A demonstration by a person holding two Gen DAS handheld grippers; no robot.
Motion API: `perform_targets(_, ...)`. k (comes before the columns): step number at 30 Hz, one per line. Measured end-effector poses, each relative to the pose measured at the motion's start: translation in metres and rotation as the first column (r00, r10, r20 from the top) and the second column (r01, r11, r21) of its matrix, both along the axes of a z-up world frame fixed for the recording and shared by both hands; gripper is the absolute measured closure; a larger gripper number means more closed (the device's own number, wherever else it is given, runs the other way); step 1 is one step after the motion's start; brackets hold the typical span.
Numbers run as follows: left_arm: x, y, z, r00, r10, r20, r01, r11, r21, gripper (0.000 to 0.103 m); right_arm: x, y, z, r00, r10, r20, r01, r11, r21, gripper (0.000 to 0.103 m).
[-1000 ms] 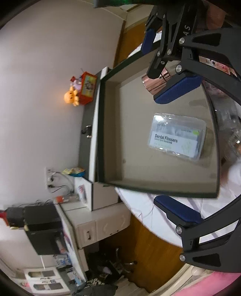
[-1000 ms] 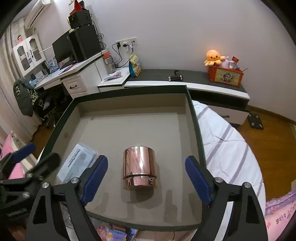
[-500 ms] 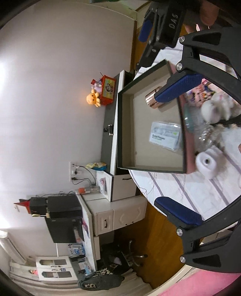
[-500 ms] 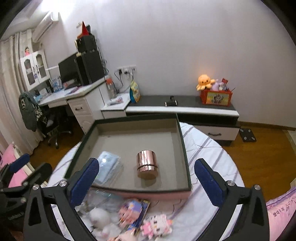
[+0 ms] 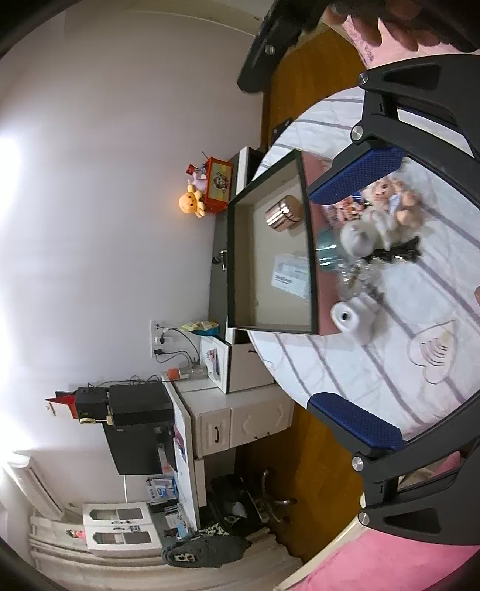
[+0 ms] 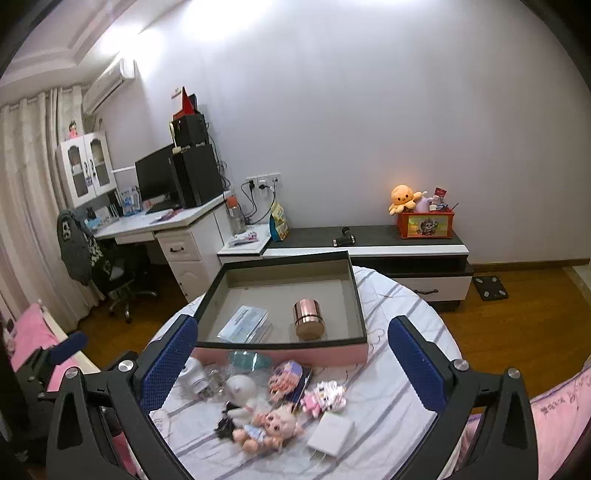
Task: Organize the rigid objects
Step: 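Withdraw both tools from the box back over the table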
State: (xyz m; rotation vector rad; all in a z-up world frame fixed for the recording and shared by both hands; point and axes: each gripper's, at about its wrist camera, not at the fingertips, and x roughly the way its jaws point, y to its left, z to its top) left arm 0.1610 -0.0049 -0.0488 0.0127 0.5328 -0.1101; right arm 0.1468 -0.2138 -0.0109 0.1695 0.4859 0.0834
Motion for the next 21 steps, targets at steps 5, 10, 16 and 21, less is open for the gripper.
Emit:
perform_targets(5, -0.015, -0.001, -0.005, 1.0, 0.008, -0.013, -0.007, 1.0, 0.016, 0.0, -0.029, 0.0, -0.006, 1.0, -0.026, 0.006, 0.026, 1.0, 0.002, 0.0)
perform_targets(10, -0.026, -0.004, 0.002, 1.0, 0.006, 0.006, -0.006, 1.0, 0.018, 0.0, -0.043, 0.0, -0.008, 0.999, -0.032, 0.008, 0.032, 0.999, -0.011, 0.0)
perform_targets(16, -0.033, -0.007, 0.008, 1.0, 0.005, 0.026, -0.005, 1.0, 0.016, 0.0, -0.05, 0.003, -0.009, 0.999, -0.029, 0.014, 0.029, 0.999, -0.019, 0.0)
perform_targets(21, -0.034, -0.006, 0.007, 1.0, 0.006, 0.026, -0.006, 1.0, 0.014, 0.0, -0.051, 0.006, -0.009, 1.0, -0.024, 0.01, 0.024, 0.999, -0.026, 0.0)
